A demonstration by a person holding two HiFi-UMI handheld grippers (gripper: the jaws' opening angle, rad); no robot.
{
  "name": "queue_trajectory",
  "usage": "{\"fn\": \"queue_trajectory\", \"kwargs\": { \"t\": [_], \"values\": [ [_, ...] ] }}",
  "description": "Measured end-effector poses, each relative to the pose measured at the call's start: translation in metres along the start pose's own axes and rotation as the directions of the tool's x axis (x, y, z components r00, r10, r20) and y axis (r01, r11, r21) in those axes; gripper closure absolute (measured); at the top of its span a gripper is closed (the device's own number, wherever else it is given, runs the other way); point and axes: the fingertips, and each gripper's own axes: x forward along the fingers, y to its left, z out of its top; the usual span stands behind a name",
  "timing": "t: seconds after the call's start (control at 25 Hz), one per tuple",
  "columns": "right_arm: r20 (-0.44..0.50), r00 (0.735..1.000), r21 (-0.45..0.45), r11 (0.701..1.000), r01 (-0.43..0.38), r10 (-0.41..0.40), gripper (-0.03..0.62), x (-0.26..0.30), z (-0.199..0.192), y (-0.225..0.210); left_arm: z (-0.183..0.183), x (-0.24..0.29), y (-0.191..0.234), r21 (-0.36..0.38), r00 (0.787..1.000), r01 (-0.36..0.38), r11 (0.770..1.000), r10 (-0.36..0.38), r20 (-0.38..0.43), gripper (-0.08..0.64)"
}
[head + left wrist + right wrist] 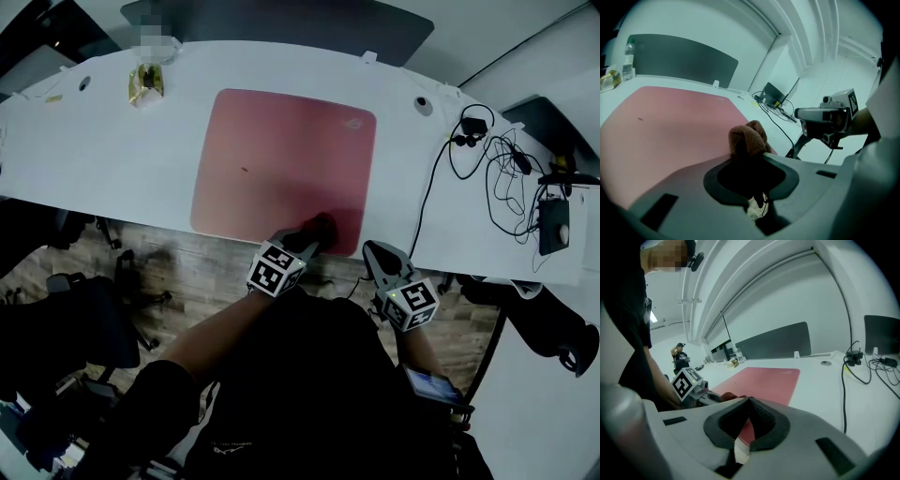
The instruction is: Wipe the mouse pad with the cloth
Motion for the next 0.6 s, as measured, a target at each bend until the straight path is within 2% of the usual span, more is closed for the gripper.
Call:
{"fn": "queue_trajectory", "kwargs": {
  "t": [0.6],
  "values": [
    [-0.036, 0.998, -0.014, 0.999, -0.049, 0.049, 0.567, 0.044, 0.013, 0.009, -0.003, -0.056, 0.080, -0.077, 0.990, -0.134, 0.988, 0.137, 0.029, 0.486]
  ]
}}
